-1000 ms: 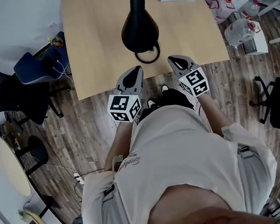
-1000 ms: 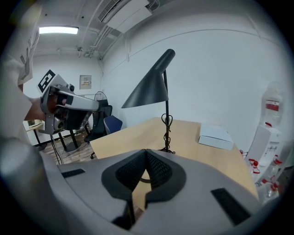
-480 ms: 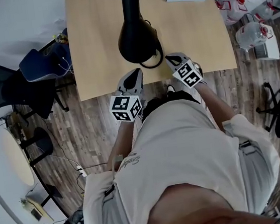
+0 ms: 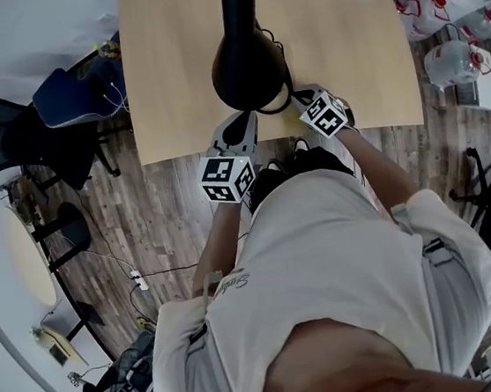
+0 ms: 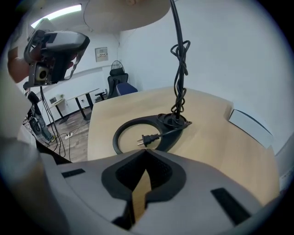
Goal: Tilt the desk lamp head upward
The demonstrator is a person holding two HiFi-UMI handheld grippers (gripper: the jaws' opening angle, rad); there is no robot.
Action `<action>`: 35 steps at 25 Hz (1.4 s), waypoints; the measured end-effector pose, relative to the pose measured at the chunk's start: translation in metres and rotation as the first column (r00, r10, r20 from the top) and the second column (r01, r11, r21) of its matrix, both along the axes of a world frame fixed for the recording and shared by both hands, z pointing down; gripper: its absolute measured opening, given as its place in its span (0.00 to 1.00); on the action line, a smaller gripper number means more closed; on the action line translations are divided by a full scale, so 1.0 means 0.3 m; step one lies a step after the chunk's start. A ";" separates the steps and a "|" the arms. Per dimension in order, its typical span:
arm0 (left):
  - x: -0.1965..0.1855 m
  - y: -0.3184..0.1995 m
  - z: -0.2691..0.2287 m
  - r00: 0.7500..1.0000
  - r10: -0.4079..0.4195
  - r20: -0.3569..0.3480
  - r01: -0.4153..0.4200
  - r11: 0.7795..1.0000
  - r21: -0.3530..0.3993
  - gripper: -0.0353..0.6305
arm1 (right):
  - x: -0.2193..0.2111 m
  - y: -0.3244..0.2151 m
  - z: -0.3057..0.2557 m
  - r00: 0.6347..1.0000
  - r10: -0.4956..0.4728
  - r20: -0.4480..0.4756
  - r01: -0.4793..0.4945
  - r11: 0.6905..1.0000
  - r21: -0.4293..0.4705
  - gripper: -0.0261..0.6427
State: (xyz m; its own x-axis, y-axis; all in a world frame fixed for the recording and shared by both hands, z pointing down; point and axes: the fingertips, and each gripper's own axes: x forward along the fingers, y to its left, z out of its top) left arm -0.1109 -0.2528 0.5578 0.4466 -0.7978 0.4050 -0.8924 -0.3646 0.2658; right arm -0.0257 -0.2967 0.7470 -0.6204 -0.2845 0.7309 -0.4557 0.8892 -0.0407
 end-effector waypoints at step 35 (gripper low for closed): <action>0.026 0.006 -0.137 0.999 -0.035 0.023 0.031 0.984 0.174 0.07 | -0.023 0.007 0.078 0.994 -0.056 -0.093 0.059 0.998 0.034 0.03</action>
State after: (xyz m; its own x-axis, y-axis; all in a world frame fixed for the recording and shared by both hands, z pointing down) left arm -0.1031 -0.2510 0.5167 0.4099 -0.8712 0.2703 -0.9106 -0.3733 0.1776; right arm -0.0326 -0.2947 0.7703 -0.5675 -0.2783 0.7749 -0.4043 0.9141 0.0322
